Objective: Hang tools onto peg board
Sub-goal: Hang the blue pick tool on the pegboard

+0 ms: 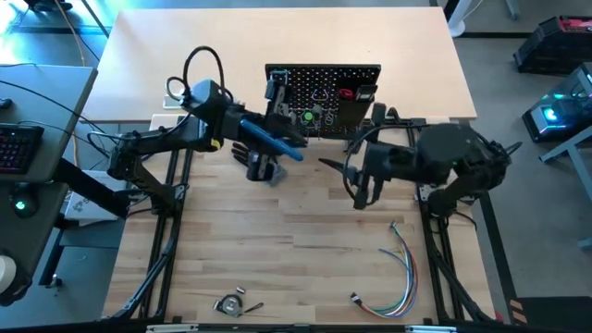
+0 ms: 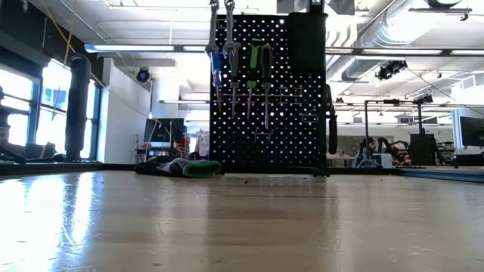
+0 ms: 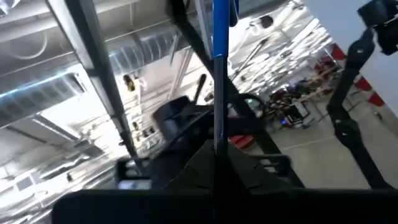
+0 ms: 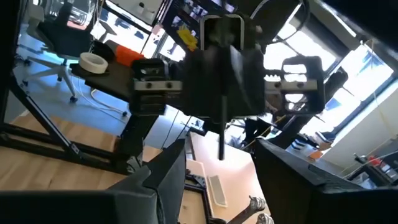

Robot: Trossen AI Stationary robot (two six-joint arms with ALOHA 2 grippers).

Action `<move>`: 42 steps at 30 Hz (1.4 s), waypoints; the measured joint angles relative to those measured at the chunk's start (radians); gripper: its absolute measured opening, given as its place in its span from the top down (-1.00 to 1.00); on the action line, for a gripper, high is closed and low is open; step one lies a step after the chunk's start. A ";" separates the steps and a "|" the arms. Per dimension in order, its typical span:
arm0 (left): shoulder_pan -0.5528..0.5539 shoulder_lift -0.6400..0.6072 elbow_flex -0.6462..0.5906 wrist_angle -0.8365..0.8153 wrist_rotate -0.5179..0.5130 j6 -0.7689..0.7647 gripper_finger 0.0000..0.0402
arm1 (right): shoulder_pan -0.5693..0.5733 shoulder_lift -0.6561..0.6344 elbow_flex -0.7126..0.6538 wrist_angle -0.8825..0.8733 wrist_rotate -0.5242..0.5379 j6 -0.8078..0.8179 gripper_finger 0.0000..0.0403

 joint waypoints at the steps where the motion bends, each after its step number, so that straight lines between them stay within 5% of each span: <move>1: -0.003 0.000 0.000 0.001 0.002 0.001 1.00 | -0.009 0.002 0.000 0.000 -0.016 0.009 0.10; 16: -0.018 0.025 -0.001 -0.014 0.057 0.017 1.00 | -0.102 0.086 0.000 0.058 -0.186 -0.033 0.13; 19: -0.019 0.027 -0.001 -0.013 0.067 0.013 1.00 | -0.102 0.086 0.000 0.050 -0.186 -0.042 0.26; 26: -0.019 0.030 -0.002 -0.024 0.080 0.033 1.00 | -0.104 0.085 0.001 0.006 -0.212 -0.063 0.94; 42: 0.000 0.030 -0.002 -0.071 0.118 0.003 0.97 | -0.109 0.070 0.000 -0.053 -0.193 -0.015 0.98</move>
